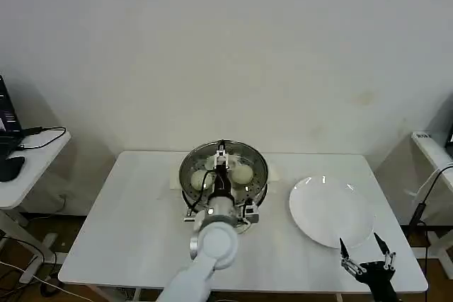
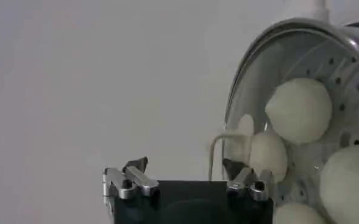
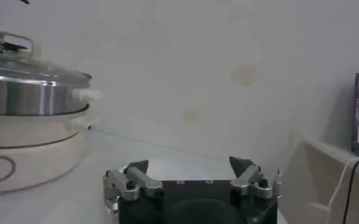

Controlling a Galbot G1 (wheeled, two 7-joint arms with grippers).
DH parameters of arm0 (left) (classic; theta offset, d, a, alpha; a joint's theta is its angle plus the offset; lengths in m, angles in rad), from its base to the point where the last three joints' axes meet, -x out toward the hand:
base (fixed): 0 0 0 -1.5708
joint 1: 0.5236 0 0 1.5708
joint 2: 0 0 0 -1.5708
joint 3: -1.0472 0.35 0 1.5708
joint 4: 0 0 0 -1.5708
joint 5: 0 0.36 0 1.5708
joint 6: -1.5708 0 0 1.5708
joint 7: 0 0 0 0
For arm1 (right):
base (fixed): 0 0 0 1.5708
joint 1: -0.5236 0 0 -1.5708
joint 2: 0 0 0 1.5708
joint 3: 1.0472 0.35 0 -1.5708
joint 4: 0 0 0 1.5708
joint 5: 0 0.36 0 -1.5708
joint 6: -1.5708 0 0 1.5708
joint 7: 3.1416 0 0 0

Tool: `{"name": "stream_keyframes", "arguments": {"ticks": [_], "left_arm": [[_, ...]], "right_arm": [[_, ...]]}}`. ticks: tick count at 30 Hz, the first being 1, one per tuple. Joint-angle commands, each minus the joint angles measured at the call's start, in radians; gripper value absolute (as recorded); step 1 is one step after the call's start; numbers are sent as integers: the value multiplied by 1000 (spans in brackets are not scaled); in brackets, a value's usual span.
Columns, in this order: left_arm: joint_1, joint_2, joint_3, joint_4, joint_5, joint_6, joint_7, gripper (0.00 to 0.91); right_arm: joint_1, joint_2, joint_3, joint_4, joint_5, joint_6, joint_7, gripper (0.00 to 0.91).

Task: Take steamed baozi put them in steamer then cover it.

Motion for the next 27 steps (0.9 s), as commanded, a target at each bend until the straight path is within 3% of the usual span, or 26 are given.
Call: {"name": "stream_keyframes", "arguments": {"ticks": [1,10,13,15,16,17,18,21,24,27], "left_arm": [[58,63,2,-140,-75,-7,0,907],[194,123,7,-319,-260,-19,-10,907],[261,144,-58,-392,-458,-42,-80,907],[316,176,-103,-413,-683,-108,-213,907],[344,195,-131,-403,-897,-181,-307,907],[370,205,-158,-367,-1135,-366,-424,907],[422,206,-201,-338,-1271,-485,-488,907],[545,194,-333,-318,-1511,-676,-569,907],[643,161,-489,-341,-1641,-792,-604,907],[734,169,-596,-388,-1718,-792,-624,907]], "right_arm": [[-1,1,0,-2,-1,1,0,907],[-1,1,-3,-2,-5,2,1,907],[-3,0,-1,-3,-3,3,1,907],[-2,-4,1,-6,-2,4,2,907],[-2,-6,1,-7,0,4,2,907],[0,-11,1,-8,3,4,4,907],[1,-14,0,-8,2,4,4,907],[2,-18,-8,1,-1,0,5,907],[-2,-22,-22,15,-6,-3,6,907],[-12,-37,-40,26,-15,-1,7,907]]}}
